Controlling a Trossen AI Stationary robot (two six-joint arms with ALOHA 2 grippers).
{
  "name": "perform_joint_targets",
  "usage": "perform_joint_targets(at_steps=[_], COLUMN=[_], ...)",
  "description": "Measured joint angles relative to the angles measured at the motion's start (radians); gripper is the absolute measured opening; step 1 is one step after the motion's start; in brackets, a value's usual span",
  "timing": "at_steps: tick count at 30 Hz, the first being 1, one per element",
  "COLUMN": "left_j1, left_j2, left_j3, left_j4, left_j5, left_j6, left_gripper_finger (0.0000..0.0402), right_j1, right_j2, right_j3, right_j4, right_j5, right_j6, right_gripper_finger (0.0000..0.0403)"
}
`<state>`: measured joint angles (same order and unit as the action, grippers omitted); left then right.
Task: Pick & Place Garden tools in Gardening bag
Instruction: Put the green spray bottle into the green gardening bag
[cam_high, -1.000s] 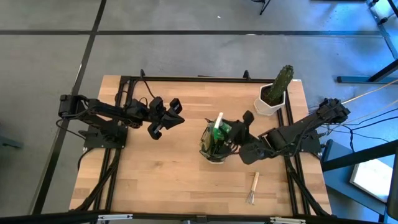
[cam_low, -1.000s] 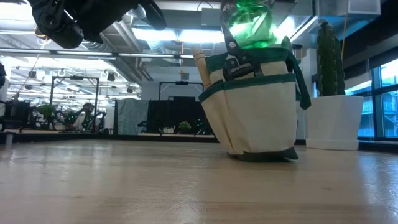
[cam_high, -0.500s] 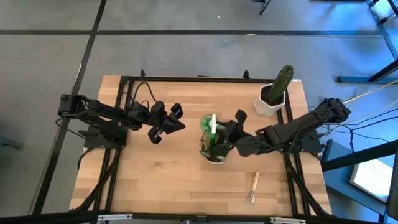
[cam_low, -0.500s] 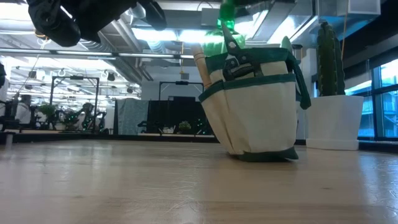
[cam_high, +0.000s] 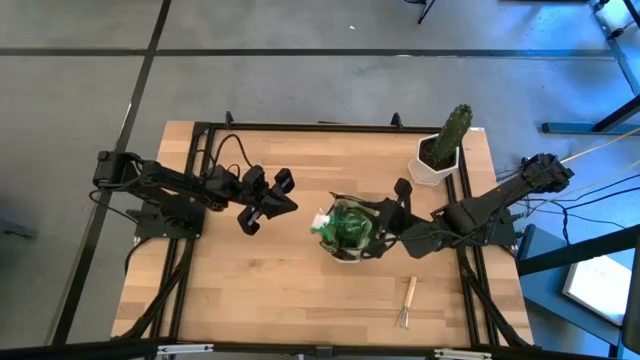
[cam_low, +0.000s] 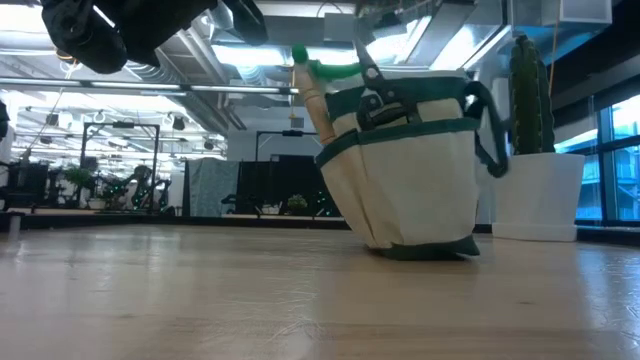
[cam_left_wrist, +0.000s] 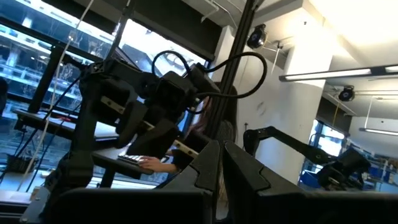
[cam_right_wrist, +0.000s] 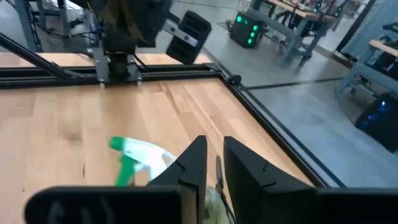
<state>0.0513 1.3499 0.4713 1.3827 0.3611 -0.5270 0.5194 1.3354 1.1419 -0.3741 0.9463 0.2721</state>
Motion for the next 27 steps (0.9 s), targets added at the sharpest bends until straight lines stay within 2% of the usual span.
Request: perform_joint_targets(at_steps=[6,9,14,19,23,27], left_j1=[0.001,0.001,0.001,0.001,0.001,0.001], left_j2=[0.0,0.0,0.0,0.0,0.0,0.0], left_j3=[0.0,0.0,0.0,0.0,0.0,0.0], left_j4=[0.0,0.0,0.0,0.0,0.0,0.0], left_j5=[-0.008,-0.03,-0.038,-0.038,-0.045,-0.045], left_j6=[0.007,0.009,0.01,0.01,0.009,0.008], left_gripper_finger=[0.0015,0.0015,0.0015,0.0015,0.0015,0.0015], right_j1=[0.0,-0.012,-0.051,-0.107,-0.174,-0.221], right_j2=[-0.002,-0.001,0.0,0.018,0.064,0.118], right_j3=[0.0,0.0,0.0,0.0,0.001,0.001], right_j4=[-0.061,-0.096,-0.147,-0.144,-0.141,-0.134], right_j5=[-0.001,-0.044,-0.278,-0.494,-0.626,-0.63], right_j6=[0.065,0.115,0.135,0.028,-0.02,-0.047], right_gripper_finger=[0.0055,0.0055,0.0055,0.0062,0.0108,0.0186])
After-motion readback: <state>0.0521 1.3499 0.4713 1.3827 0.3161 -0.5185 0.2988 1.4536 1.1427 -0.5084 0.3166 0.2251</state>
